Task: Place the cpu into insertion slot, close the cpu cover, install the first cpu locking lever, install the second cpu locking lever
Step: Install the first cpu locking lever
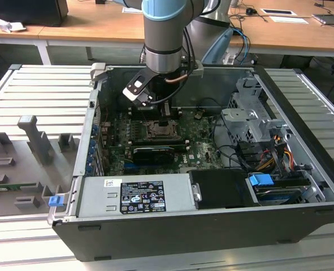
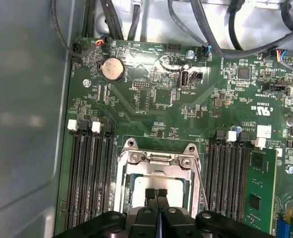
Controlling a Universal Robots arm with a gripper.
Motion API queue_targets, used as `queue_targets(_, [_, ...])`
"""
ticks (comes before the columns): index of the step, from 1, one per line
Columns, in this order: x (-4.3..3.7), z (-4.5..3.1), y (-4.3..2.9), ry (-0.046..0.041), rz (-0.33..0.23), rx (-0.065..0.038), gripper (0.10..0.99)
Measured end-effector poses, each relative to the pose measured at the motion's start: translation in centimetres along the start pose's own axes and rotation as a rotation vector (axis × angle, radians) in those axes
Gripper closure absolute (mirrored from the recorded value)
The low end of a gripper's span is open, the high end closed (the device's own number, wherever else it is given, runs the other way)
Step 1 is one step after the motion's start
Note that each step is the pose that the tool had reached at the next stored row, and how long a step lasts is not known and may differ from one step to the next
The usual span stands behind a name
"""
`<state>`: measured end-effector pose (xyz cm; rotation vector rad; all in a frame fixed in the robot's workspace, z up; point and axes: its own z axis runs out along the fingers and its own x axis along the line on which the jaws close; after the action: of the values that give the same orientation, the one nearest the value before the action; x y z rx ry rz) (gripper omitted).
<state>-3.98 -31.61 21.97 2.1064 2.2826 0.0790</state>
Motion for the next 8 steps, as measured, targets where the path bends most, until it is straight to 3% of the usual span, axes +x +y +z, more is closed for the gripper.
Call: queue_targets(8, [0.0, -0.17, 0.01, 0.0, 0.0, 0.0, 0.98])
